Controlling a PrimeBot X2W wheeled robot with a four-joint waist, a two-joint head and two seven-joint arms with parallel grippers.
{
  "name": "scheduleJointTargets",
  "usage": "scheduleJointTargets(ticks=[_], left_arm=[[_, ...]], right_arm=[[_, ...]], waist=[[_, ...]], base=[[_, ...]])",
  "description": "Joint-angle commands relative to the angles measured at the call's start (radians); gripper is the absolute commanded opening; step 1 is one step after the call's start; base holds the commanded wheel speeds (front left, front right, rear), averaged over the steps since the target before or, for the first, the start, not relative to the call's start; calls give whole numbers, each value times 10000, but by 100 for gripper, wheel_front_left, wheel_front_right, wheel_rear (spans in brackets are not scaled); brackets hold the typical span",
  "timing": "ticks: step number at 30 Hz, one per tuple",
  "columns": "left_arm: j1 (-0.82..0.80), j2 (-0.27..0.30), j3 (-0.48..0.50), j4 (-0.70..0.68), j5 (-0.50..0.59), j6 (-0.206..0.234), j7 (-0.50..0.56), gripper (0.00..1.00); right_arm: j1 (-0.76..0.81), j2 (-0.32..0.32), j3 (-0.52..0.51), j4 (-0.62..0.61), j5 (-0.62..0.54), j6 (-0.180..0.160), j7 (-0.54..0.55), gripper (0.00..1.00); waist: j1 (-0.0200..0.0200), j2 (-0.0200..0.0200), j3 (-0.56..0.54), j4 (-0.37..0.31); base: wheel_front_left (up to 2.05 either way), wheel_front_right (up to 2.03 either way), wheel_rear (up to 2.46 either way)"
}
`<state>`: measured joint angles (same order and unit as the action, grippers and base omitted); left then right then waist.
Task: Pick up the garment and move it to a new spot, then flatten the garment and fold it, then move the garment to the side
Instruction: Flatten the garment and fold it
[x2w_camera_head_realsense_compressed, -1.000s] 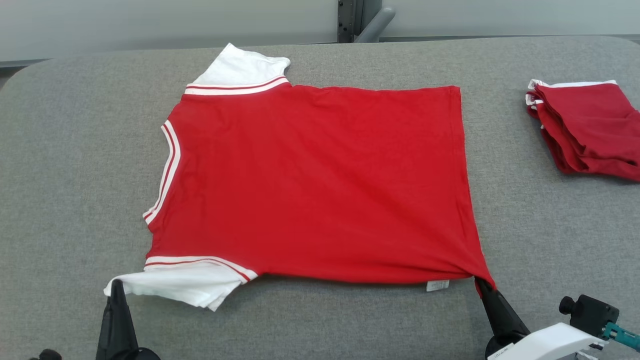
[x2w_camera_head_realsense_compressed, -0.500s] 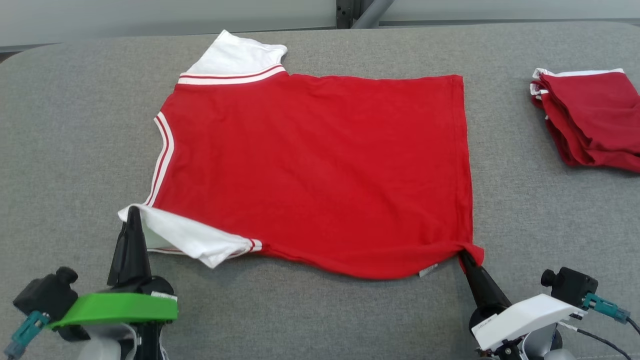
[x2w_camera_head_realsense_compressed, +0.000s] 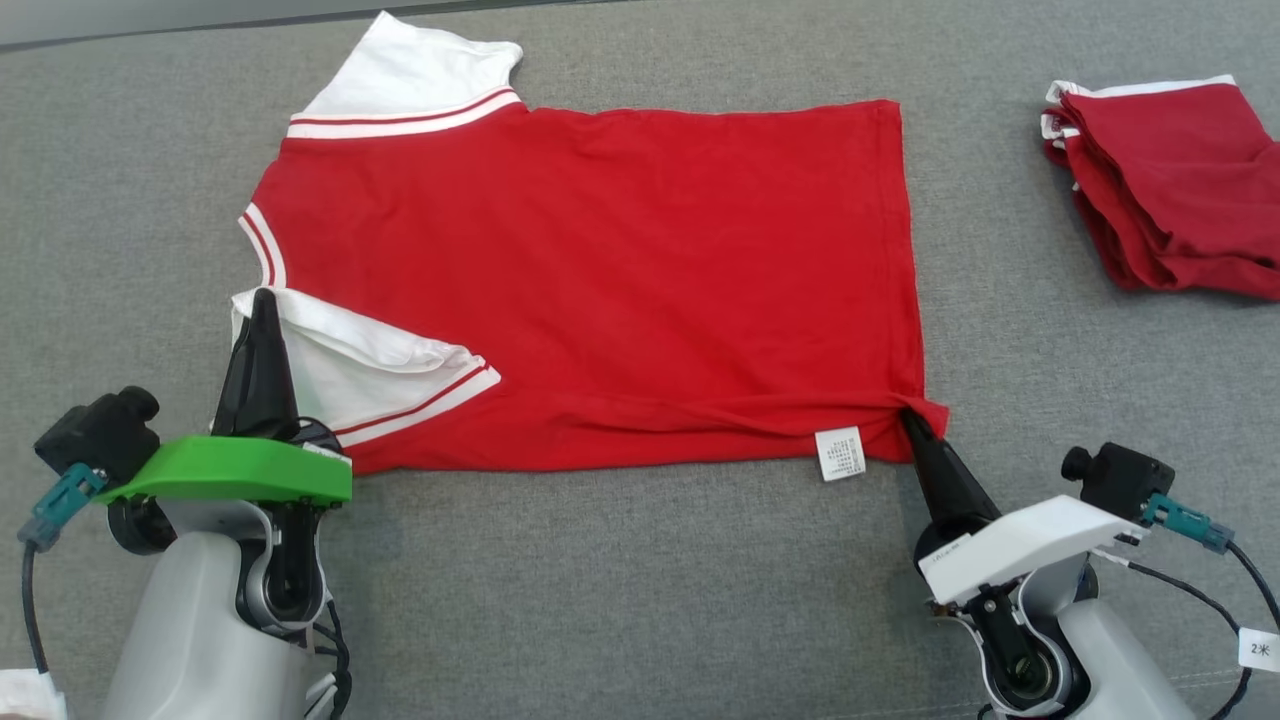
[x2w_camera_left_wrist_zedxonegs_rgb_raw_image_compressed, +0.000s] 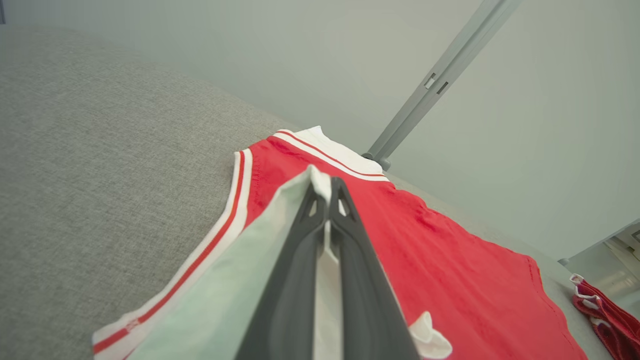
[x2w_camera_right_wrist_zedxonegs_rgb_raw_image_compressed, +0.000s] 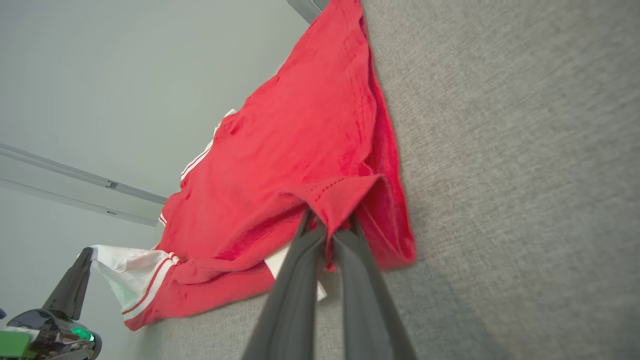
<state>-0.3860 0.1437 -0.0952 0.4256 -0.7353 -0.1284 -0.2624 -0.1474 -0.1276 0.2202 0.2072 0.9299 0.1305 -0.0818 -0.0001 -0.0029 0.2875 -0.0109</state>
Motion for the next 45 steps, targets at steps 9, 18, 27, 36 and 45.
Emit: scheduleJointTargets(ticks=[9,18,27,36,45], left_arm=[[-854,-59,283,335,320,-25,-32,0],[-1222,-60,503,897,403,-24,-33,0],[-1648,-82,641,1555,733,-25,-32,100],[-874,-201,989,712,596,-25,-20,100],[1007,-263,1660,662,469,-25,-20,100]], right_arm=[[-971,12,346,730,112,2,-353,0],[-1547,9,599,1090,-86,2,-838,100],[-1998,-125,747,1325,-771,2,-1447,100],[-1470,19,-376,916,-2958,0,-1834,100],[-24,618,-1359,-81,-4217,0,-1730,100]], waist=[[1,29,329,-205],[1,29,385,-301],[1,29,328,-338],[1,29,84,-317],[1,29,-310,-204]], base=[[0,0,0],[0,0,0],[0,0,0],[0,0,0],[0,0,0]])
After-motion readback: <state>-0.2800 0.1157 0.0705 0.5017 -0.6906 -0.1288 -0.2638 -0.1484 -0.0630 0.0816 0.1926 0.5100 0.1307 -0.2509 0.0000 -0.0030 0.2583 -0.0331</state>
